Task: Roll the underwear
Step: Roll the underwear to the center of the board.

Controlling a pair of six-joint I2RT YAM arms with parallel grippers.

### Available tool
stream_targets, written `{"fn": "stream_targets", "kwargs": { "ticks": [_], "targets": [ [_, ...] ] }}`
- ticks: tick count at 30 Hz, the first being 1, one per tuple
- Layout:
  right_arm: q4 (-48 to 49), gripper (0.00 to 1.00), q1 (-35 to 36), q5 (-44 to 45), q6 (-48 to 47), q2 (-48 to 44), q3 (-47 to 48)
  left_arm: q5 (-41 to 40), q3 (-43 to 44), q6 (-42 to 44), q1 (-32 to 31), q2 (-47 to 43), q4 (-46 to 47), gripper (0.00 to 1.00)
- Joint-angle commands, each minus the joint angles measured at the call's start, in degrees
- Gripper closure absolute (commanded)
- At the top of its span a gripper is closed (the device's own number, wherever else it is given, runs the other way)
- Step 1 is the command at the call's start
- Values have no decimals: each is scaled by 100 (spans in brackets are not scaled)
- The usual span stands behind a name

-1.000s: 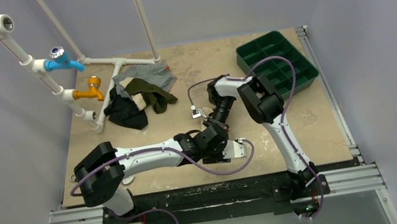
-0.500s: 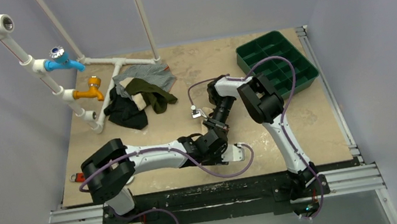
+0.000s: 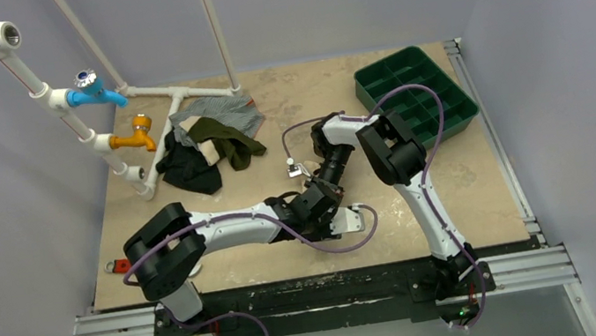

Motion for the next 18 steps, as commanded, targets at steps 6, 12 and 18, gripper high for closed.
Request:
{"fn": "stream_targets", "kwargs": {
  "ticks": [6,12,18],
  "targets": [
    [947,100,-77,861,-458,405,-45,644,128,-329,122,462,-343,59],
    [792,100,-143,879,-562,411,10,865,172,-396,117,643,-380,64],
    [739,97,-207,903,-581,390,32,1055,314,-406,126,829,-469,82]
  ]
}}
